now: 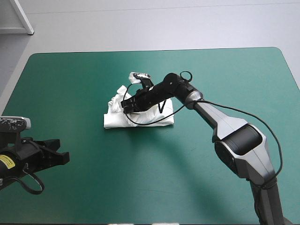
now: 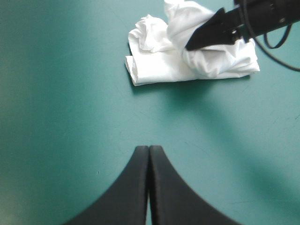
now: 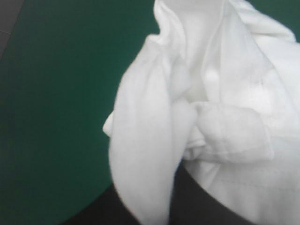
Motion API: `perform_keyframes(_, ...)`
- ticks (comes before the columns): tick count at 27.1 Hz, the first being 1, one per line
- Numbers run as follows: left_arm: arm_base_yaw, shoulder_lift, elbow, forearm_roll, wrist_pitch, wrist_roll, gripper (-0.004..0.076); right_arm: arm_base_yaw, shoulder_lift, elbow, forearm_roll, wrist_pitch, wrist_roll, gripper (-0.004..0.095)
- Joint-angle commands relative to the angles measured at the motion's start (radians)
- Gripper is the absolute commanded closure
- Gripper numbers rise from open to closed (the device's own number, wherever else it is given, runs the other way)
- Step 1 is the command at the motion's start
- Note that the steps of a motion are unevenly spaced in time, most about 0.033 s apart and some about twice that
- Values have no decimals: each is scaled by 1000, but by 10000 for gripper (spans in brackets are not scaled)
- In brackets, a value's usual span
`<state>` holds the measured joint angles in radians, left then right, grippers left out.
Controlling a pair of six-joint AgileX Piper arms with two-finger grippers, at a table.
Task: Fold the cloth
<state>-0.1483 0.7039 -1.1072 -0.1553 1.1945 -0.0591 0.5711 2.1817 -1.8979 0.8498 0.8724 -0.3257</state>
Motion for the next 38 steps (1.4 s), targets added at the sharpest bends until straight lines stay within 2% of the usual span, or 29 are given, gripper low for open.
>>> perform_keyframes(1, 0, 5, -22, -33, -51, -8, 732, 21, -14, -34, 63, -53, -19, 926)
perform_keyframes(3, 0, 5, -22, -35, -47, -8, 732, 23, 4, -40, 90, -59, -42, 899)
perform_keyframes(5, 0, 5, -22, -38, -41, -8, 732, 25, 14, -52, 116, -55, -64, 795)
perform_keyframes(6, 0, 5, -22, -39, -38, -8, 732, 25, 14, -57, 128, -54, -69, 728)
perform_keyframes(7, 0, 5, -22, -41, -38, -8, 732, 25, 14, -67, 136, -51, -74, 607)
perform_keyframes(10, 0, 5, -22, -41, -44, -6, 732, 25, 14, -111, 148, 3, -68, 336)
perform_keyframes(11, 0, 5, -22, -41, -50, -6, 732, 25, 14, -126, 154, 39, -66, 312)
perform_keyframes(14, 0, 5, -22, -41, -56, -6, 732, 25, 14, -188, 143, 133, -35, 351)
perform_keyframes(17, 0, 6, -22, -49, -56, -6, 732, 25, 14, -260, 80, 189, 20, 374)
perform_keyframes(20, 0, 6, -22, -73, -60, -6, 732, 25, 14, -362, -31, 251, 84, 374)
perform_keyframes(24, 0, 6, -22, -88, -82, -6, 732, 25, 14, -498, -241, 374, 183, 373)
perform_keyframes(26, 0, 8, -22, -88, -96, -6, 732, 18, -1, -534, -364, 375, 267, 373)
perform_keyframes(30, 0, 8, -22, -86, -110, -3, 732, -46, -31, -537, -383, 375, 337, 373)
perform_keyframes(32, 0, 8, -22, -86, -107, 6, 732, -114, -61, -537, -392, 377, 356, 373)
perform_keyframes(34, 0, 8, -22, -74, -109, 6, 732, -152, -110, -532, -462, 377, 353, 373)
perform_keyframes(35, 0, 10, -22, -74, -114, 6, 732, -161, -136, -517, -507, 377, 338, 373)
perform_keyframes(36, 0, 10, -22, -74, -123, 6, 732, -166, -192, -460, -609, 377, 326, 373)
perform_keyframes(38, 0, 12, -22, -74, -146, 6, 732, -181, -290, -300, -647, 377, 326, 373)
